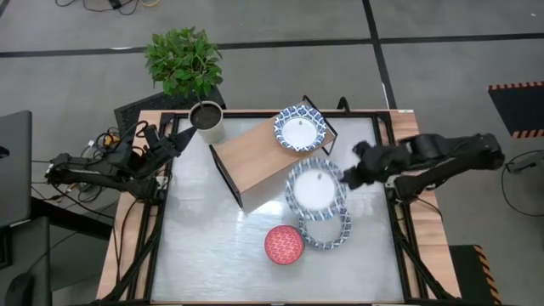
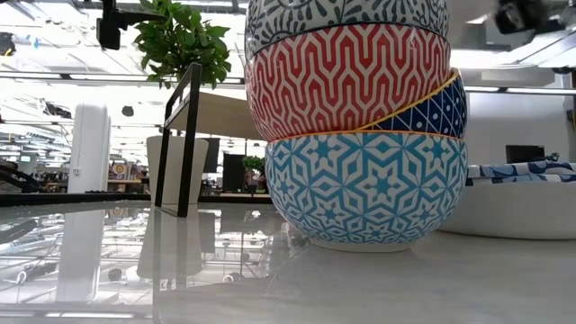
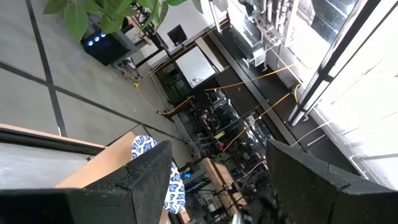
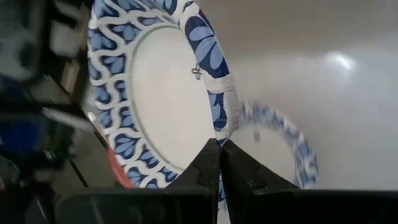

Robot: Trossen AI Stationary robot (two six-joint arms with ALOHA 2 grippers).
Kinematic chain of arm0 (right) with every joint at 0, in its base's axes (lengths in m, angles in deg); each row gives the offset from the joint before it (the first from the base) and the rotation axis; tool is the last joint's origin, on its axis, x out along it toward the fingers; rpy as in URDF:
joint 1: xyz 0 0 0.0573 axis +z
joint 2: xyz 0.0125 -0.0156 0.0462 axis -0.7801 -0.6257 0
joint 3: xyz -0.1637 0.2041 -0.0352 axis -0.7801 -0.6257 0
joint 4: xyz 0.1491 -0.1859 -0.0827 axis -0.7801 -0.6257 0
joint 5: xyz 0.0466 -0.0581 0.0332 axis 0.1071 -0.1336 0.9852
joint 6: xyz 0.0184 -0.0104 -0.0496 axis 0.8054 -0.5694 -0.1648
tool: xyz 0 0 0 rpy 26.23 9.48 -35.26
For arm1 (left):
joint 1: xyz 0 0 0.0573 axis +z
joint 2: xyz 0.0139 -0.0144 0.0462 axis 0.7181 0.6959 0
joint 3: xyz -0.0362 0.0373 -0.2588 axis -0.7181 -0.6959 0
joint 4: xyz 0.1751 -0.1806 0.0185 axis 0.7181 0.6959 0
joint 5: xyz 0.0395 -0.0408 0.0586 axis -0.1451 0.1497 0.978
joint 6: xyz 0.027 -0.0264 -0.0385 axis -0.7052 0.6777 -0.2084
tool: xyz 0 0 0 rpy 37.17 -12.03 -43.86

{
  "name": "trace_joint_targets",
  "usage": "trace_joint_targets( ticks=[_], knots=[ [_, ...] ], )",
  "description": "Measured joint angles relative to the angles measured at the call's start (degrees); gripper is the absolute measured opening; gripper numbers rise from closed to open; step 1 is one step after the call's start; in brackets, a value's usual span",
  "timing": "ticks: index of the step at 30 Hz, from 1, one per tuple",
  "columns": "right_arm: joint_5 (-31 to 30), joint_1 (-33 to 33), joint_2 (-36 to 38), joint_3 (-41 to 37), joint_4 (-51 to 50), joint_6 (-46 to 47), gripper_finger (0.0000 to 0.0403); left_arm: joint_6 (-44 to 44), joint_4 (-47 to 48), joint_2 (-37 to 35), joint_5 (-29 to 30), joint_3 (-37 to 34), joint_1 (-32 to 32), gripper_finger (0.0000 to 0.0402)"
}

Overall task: Place and stack bowls onto a shelf
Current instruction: Stack the white bowl on top of the white bowl on the shelf

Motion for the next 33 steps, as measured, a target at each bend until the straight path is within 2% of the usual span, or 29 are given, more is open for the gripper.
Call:
trace_joint_targets(
  ticks=[7, 11, 16, 21, 25, 33],
  knots=[
    [-2.14, -14.75, 0.31, 5.42, 1.97, -12.96, 0.0031, -0.1, 0.1, -0.01, 0.19, 0.0, 0.02, 0.0246],
    [-0.11, -25.81, -1.88, 7.4, 3.96, -20.87, 0.0031, -0.83, 0.26, -0.02, 1.44, 0.0, 0.02, 0.0246],
    [10.58, -38.78, -6.6, 7.98, 8.57, -29.36, 0.0031, -0.83, 0.22, -0.02, 1.95, 0.0, 0.01, 0.0246],
    [23.81, -48.85, -12.81, 7.98, 12.26, -33.35, 0.0031, -0.83, 0.24, -0.02, 1.93, 0.0, 0.01, 0.0246],
    [31.02, -53.16, -16.83, 7.98, 13.64, -34.64, 0.0031, -1.07, 0.22, -0.02, 1.94, 0.0, 0.01, 0.0246],
    [37.76, -56.98, -20.02, 7.95, 13.0, -36.79, 0.0031, -1.07, 0.2, -0.02, 1.93, 0.0, 0.02, 0.0246]
  ],
)
